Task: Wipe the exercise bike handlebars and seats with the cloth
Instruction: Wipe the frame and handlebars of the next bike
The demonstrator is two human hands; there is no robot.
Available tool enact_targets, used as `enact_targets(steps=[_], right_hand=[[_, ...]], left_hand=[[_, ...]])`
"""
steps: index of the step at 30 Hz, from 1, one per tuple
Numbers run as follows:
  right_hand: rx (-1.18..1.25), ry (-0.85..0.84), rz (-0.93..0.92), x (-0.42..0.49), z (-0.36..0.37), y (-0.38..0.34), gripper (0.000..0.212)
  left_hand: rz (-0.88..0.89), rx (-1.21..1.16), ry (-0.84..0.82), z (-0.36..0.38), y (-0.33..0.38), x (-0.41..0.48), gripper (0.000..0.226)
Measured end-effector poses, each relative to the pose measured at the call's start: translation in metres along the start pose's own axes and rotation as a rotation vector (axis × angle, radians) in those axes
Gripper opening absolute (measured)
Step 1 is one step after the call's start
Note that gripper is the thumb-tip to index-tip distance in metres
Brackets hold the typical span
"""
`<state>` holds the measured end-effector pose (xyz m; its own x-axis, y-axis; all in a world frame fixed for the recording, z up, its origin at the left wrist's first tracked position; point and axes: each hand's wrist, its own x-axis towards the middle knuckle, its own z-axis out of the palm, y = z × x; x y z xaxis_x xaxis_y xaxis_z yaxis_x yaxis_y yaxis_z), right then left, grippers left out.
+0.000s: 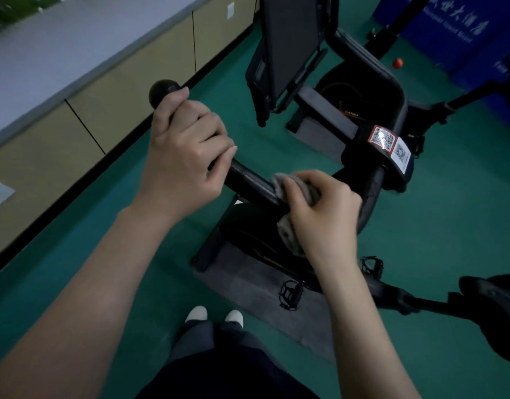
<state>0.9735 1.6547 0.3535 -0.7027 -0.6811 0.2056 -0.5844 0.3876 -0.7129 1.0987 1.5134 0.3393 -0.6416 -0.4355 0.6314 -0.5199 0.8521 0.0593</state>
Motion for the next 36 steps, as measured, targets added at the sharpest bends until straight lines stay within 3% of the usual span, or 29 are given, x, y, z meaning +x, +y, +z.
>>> enact_targets(steps=[6,10,15,22,29,36], right_hand=[[0.0,-0.152,-0.015,0.02,0.017,-0.02,0.018],[-0.034,-0.099,0.059,0.012,0.006,-0.011,0.018],[-0.053,0.111,0.01,0.002,0.032,-0.023,0.014],[-0.067,0.822,0.072,-0.042,0.069,-0.01,0.021],[-0.067,0.891,0.087,-0.06,0.095,-0.024,0.027],[0.063,1.026,0.102,-0.058,0.113,-0.038,0.015]], left_hand=[[0.038,0.017,0.013,0.001,-0.003,-0.001,0.027],[0.053,-0.012,0.036,0.003,-0.005,0.001,0.027],[0.104,-0.011,0.026,0.003,-0.009,0.001,0.026],[0.141,-0.042,0.006,0.002,-0.014,0.001,0.028],[0.206,-0.082,-0.035,0.001,-0.023,0.001,0.028],[0.242,-0.125,-0.101,-0.006,-0.026,0.001,0.03]])
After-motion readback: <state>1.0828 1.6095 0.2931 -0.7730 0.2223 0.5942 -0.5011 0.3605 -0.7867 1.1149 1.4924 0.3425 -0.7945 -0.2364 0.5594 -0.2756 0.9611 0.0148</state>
